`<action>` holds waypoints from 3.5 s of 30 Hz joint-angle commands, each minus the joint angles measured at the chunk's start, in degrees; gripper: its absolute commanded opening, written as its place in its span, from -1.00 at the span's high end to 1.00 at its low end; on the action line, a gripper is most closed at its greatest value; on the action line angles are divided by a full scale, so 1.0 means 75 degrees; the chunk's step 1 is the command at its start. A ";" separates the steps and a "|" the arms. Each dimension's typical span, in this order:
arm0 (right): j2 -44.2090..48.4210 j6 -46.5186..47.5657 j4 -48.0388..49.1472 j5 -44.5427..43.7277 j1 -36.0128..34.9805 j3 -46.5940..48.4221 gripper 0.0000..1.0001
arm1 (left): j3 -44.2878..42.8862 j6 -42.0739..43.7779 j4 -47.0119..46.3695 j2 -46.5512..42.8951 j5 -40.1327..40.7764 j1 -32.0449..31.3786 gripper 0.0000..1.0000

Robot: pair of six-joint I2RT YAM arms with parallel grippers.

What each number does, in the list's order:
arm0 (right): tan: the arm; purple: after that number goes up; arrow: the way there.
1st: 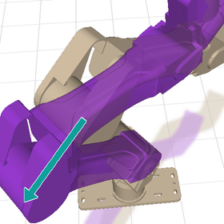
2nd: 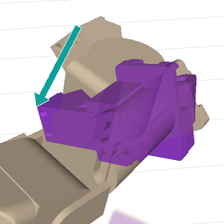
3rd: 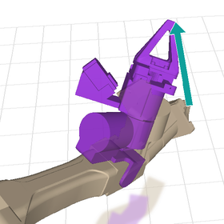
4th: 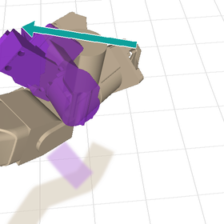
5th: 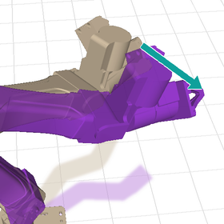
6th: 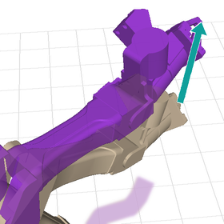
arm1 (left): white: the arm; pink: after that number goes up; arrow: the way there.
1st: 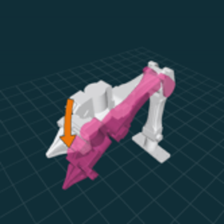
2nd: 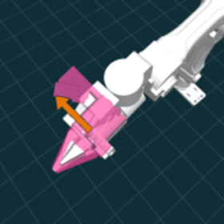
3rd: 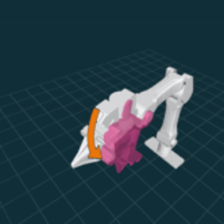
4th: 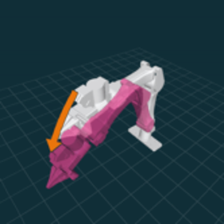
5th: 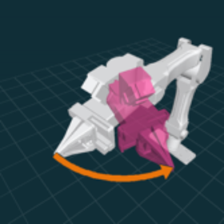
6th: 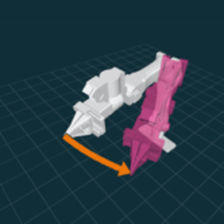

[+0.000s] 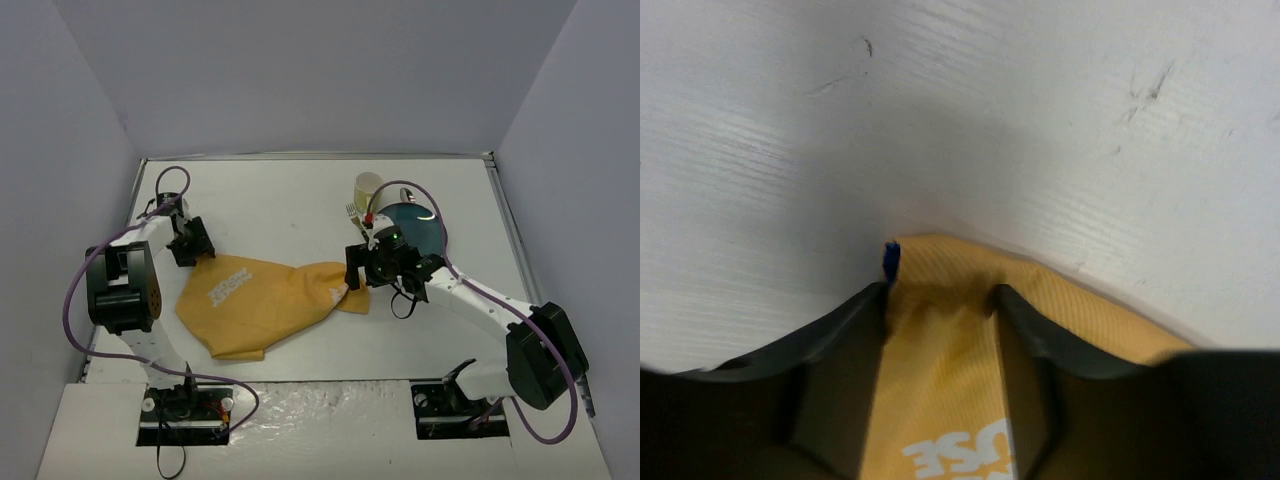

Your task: Set the dinner table for one person

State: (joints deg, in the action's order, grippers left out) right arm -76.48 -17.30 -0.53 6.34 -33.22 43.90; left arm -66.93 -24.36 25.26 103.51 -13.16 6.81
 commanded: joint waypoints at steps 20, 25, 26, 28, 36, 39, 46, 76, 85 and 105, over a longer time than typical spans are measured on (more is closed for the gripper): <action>-0.1479 -0.0723 0.0903 0.1046 0.0128 -0.0734 0.22 | -0.0432 0.0009 0.0223 -0.0414 -0.0219 -0.0085 1.00; -0.1495 -0.0536 0.1148 0.0640 0.0106 -0.0411 0.98 | -0.0764 -0.0044 0.0433 -0.0906 -0.0305 -0.0032 1.00; -0.1404 -0.0446 0.1086 0.0538 0.0105 -0.0247 1.00 | -0.0872 -0.0024 0.0513 -0.1036 -0.0307 -0.0019 1.00; -0.1010 -0.0128 0.0695 0.0068 0.0097 0.0245 1.00 | -0.1184 0.0061 0.0785 -0.1434 -0.0210 0.0065 1.00; -0.0305 0.1997 -0.0653 -0.1760 0.0150 0.4227 1.00 | -0.4093 0.0471 0.1816 -0.3089 0.1099 0.0264 1.00; -0.0479 0.2716 -0.0715 -0.1977 0.0152 0.5386 1.00 | -0.5106 0.0649 0.1970 -0.3323 0.1239 0.0272 1.00; -0.0639 0.4185 -0.0715 -0.2885 0.0152 0.6651 1.00 | -0.6264 0.0854 0.2567 -0.4074 0.1485 0.0253 1.00; -0.3972 0.4538 0.0913 -0.1011 0.0166 0.7015 1.00 | 0.0079 -0.1268 0.3119 -0.6033 0.4356 -0.0339 1.00; -0.6360 0.4521 0.1622 -0.0453 0.0029 0.8175 1.00 | 0.0980 -0.1473 0.1773 -0.4618 0.3706 0.1261 1.00; -0.8963 0.4815 0.3000 -0.0709 -0.0140 1.1561 0.25 | 0.0038 -0.1907 0.0138 -0.2170 0.3527 0.2160 0.78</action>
State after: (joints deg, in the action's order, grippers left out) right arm -144.83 17.79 12.47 4.12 -34.59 127.20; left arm -61.62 -37.73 30.16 86.51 11.63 21.71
